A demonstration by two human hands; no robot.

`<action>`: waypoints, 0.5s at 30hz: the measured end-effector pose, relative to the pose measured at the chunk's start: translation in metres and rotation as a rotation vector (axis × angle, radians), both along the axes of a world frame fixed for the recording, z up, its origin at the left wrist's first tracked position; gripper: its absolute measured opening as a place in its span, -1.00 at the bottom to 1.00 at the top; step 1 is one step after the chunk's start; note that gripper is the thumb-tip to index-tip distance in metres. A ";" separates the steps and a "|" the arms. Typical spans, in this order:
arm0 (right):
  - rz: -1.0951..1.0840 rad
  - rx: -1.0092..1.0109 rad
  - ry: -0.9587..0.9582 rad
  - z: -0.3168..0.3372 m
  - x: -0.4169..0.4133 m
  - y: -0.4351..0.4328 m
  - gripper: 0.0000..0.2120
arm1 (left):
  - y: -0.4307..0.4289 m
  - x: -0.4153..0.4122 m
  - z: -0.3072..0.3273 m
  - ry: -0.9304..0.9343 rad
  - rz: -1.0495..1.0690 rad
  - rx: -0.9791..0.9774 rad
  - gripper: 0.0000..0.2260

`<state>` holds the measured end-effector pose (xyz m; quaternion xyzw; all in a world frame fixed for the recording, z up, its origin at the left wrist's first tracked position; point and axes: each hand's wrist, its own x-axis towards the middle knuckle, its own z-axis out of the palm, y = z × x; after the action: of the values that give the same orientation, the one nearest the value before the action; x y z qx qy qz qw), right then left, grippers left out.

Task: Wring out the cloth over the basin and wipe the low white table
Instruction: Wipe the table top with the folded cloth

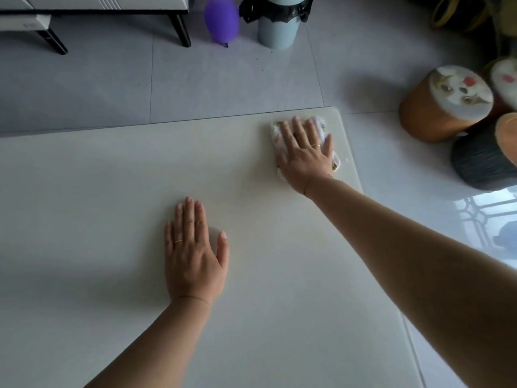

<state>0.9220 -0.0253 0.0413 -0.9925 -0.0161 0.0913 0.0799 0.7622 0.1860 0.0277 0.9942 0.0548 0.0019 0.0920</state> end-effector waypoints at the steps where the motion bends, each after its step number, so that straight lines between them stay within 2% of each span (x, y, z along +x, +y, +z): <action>1: 0.131 -0.008 -0.013 0.002 -0.004 -0.014 -0.47 | 0.000 0.000 0.000 0.000 -0.002 -0.001 -0.39; 3: 0.232 -0.039 -0.029 0.003 -0.007 -0.045 -0.48 | -0.001 0.000 -0.001 -0.003 -0.003 0.003 -0.39; 6: -0.015 -0.017 -0.003 0.000 -0.005 -0.068 -0.46 | -0.002 0.000 0.000 -0.008 0.000 0.011 -0.39; 8: -0.202 -0.006 -0.003 -0.002 -0.012 -0.056 -0.43 | -0.002 0.000 0.000 -0.015 0.000 0.013 -0.39; 10: -0.297 -0.007 -0.026 -0.004 -0.028 -0.037 -0.40 | -0.002 0.000 0.000 -0.018 0.002 0.008 -0.38; 11: -0.275 -0.009 -0.036 -0.004 -0.039 -0.029 -0.39 | -0.002 -0.001 -0.001 -0.019 0.002 0.005 -0.38; 15: 0.051 -0.019 -0.049 -0.003 -0.084 -0.045 -0.42 | -0.002 -0.002 -0.001 -0.028 -0.006 0.003 -0.38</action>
<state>0.8383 -0.0701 0.0388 -0.9944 -0.0425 0.0689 0.0679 0.7606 0.1844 0.0267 0.9944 0.0505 0.0156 0.0913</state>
